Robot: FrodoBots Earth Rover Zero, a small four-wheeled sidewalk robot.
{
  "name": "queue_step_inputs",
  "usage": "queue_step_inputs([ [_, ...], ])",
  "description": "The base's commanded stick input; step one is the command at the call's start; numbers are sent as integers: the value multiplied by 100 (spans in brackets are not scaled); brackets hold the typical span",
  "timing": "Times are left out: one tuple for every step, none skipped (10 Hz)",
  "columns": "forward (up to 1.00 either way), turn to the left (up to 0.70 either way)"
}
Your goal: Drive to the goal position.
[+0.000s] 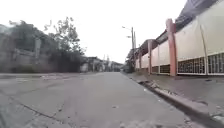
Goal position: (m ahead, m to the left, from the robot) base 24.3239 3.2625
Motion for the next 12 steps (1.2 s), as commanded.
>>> queue_step_inputs([
  [70,0],
  [70,0],
  [70,-9],
  [70,-24],
  [70,-35],
  [70,-35],
  [70,-35],
  [70,-35],
  [70,-35],
  [70,-35],
  [70,-30],
  [70,-23],
])
